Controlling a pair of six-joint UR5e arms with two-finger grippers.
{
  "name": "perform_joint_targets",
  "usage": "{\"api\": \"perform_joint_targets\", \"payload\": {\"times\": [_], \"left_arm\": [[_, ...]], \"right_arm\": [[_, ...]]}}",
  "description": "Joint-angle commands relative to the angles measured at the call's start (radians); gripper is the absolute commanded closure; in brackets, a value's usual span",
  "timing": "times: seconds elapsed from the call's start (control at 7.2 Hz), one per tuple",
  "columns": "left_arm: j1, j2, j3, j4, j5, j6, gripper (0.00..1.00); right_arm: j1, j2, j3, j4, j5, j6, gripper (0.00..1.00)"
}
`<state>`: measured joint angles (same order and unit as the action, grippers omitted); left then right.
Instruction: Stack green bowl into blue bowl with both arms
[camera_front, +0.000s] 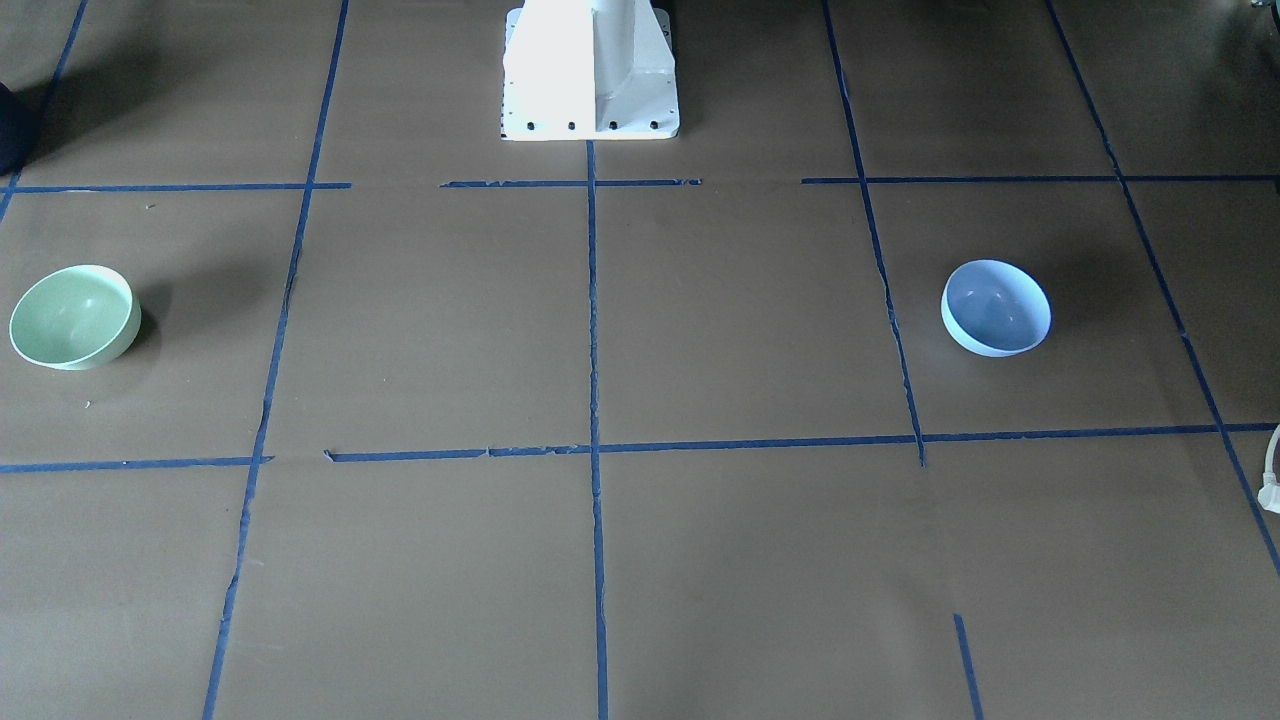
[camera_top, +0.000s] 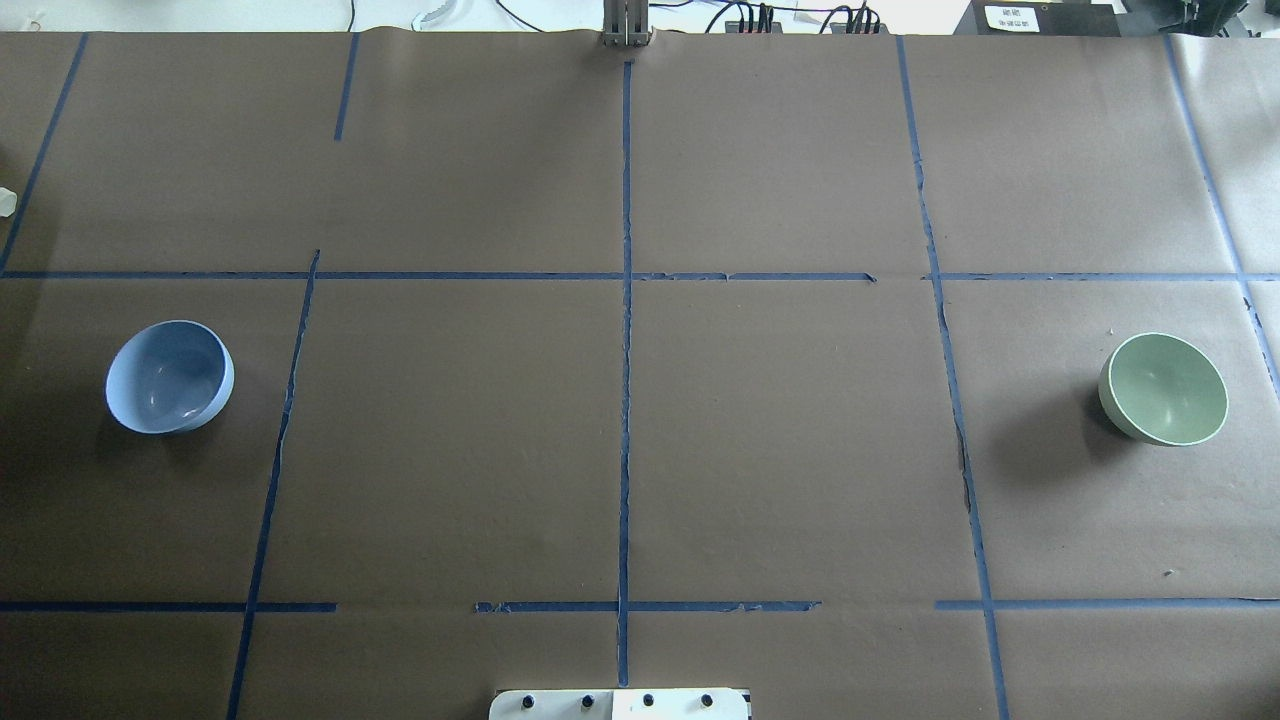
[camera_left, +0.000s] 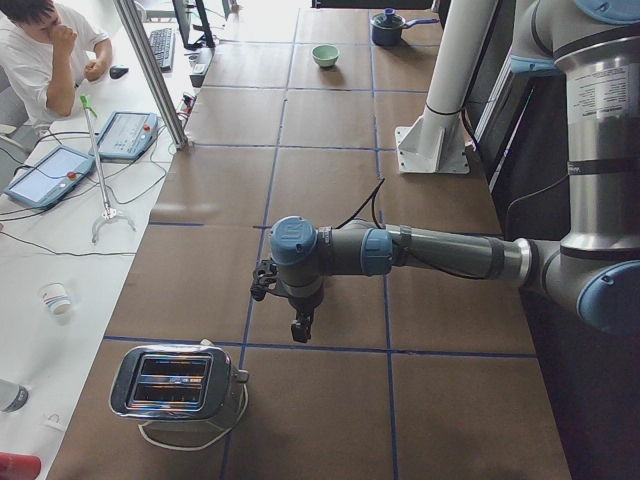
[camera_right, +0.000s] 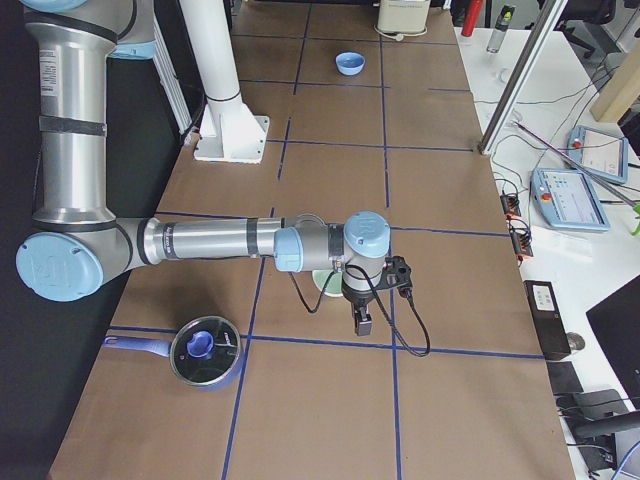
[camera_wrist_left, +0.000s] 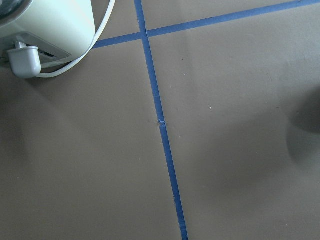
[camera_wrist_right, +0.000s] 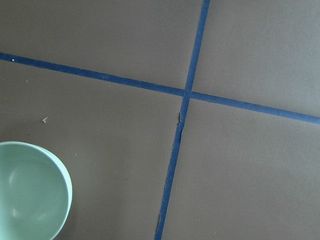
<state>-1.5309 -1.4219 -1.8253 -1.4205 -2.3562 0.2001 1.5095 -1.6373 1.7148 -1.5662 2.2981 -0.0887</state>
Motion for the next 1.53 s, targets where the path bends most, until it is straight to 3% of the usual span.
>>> {"api": "perform_joint_targets", "payload": {"times": [0.0, 0.28, 0.56, 0.69, 1.11, 1.39], "left_arm": [[0.003, -0.002, 0.0, 0.0, 0.0, -0.001, 0.0], [0.005, -0.011, -0.006, -0.003, -0.001, 0.001, 0.0], [0.008, -0.145, 0.049, -0.116, -0.009, -0.007, 0.0], [0.008, -0.147, 0.043, -0.136, -0.043, -0.131, 0.0], [0.266, -0.101, 0.041, -0.502, -0.003, -0.689, 0.0], [0.513, -0.078, 0.069, -0.686, 0.211, -1.036, 0.0]], "right_arm": [[0.0, -0.001, 0.0, 0.0, -0.002, 0.0, 0.0], [0.0, 0.004, 0.002, 0.0, -0.002, 0.001, 0.0], [-0.006, 0.017, 0.003, 0.002, 0.003, 0.003, 0.0], [-0.008, 0.017, 0.003, 0.002, 0.003, 0.004, 0.0], [-0.028, 0.017, 0.003, 0.002, 0.001, 0.003, 0.0], [-0.029, 0.017, 0.003, 0.002, 0.001, 0.003, 0.0]]}}
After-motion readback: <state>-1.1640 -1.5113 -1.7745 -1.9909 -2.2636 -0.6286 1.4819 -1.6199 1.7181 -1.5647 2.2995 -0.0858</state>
